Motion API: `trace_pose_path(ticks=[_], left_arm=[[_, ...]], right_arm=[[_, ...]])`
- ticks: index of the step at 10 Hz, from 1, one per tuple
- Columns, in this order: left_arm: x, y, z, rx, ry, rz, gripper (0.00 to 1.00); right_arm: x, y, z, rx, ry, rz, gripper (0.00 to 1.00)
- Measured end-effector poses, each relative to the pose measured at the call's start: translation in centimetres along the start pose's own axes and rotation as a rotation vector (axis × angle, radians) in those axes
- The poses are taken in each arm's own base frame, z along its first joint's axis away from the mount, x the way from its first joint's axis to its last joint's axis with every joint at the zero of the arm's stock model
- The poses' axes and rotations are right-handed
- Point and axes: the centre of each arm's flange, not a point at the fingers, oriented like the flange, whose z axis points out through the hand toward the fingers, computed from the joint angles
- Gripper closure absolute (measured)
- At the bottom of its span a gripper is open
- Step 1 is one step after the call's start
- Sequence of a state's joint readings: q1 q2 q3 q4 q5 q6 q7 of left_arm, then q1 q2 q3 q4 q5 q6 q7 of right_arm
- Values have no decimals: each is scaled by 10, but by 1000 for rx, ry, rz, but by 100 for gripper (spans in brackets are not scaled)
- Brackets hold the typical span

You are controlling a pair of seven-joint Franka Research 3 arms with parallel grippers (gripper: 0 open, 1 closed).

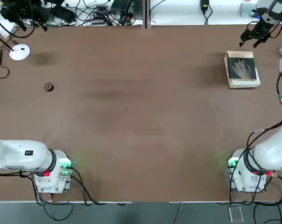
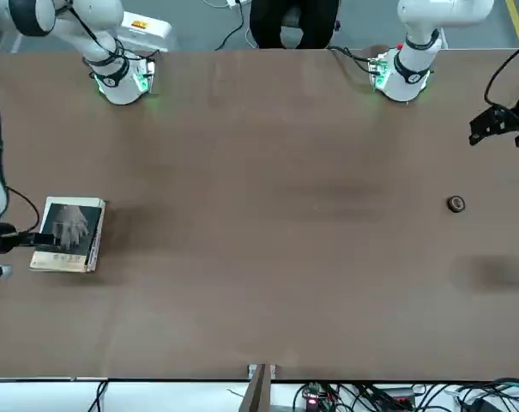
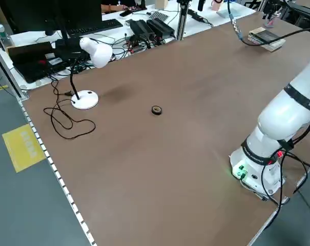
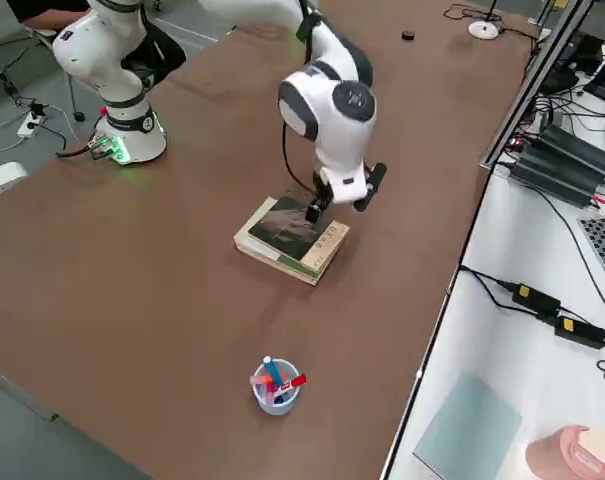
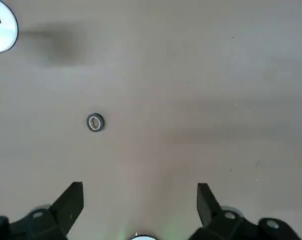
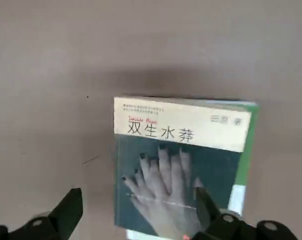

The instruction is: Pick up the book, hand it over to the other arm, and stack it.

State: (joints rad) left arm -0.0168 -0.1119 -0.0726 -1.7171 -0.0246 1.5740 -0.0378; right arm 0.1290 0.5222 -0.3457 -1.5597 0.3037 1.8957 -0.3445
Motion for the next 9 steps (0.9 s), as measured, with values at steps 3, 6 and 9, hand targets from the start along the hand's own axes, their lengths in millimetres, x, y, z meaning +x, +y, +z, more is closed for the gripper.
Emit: trace_pose_path(ticks=[3, 6, 9], left_arm=[[1, 0, -3, 0, 6, 1, 0], [2, 1, -3, 0, 7, 2, 0], [6, 2, -6, -1, 15, 4, 0]], right_arm=[[-5, -26, -25, -66, 16, -12, 0], [-12, -70, -41, -115, 29, 31, 0], [-20, -96, -60, -128, 55, 34, 0]])
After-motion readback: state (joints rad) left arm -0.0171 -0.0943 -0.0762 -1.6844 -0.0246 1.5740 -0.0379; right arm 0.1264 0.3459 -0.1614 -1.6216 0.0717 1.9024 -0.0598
